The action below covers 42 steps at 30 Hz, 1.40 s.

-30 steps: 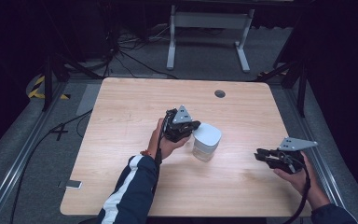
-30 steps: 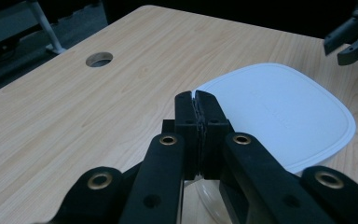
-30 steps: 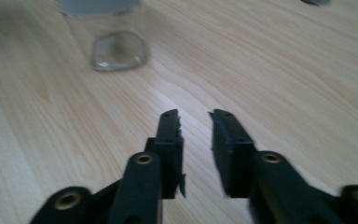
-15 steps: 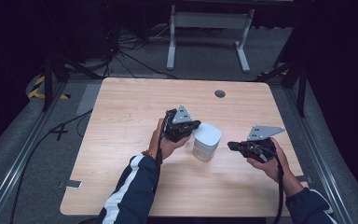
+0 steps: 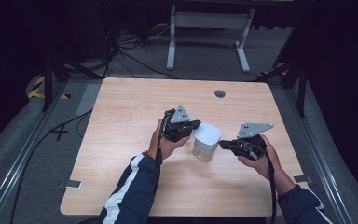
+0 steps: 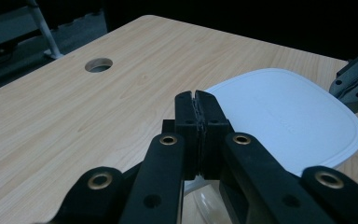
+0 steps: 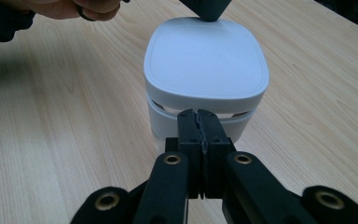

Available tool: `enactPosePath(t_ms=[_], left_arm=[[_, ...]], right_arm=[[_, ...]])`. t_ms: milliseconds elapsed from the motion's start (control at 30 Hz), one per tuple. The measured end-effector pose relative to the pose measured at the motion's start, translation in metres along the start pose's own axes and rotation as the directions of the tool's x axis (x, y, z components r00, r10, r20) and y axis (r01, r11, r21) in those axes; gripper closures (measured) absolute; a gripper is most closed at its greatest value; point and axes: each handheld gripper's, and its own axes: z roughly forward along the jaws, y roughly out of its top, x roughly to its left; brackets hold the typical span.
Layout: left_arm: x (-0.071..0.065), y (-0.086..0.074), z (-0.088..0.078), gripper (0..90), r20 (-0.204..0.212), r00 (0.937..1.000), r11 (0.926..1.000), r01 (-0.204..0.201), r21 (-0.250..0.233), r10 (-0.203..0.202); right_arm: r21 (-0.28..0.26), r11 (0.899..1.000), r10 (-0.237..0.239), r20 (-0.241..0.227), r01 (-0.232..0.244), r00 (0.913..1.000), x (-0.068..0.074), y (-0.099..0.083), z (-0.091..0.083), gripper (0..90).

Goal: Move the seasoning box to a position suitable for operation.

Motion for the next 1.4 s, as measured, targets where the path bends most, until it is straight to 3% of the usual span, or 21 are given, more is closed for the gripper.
enactPosePath(t_ms=[533,1000,1133,1400], left_arm=[[0.002,-0.001,0.000,88.0,0.000,1.0000,1.0000,0.007,-0.003,-0.007],[0.004,-0.001,0.001,89.0,-0.003,0.9999,0.9999,0.014,-0.007,-0.014],[0.004,-0.001,0.001,89.0,-0.004,0.9999,0.9999,0.015,-0.008,-0.015],[0.007,-0.005,0.003,88.2,-0.036,0.9992,0.9991,0.015,0.040,-0.013]], right_arm=[[0.026,1.000,-0.010,0.009,0.010,0.9999,0.001,-0.001,0.006,89.6],[0.005,1.000,0.018,0.043,-0.018,0.9989,-0.004,-0.001,0.005,89.7],[0.021,1.000,0.020,0.043,-0.020,0.9989,-0.006,-0.002,0.007,89.6],[0.031,0.999,0.018,0.051,-0.020,0.9985,-0.009,-0.005,0.009,89.7]])
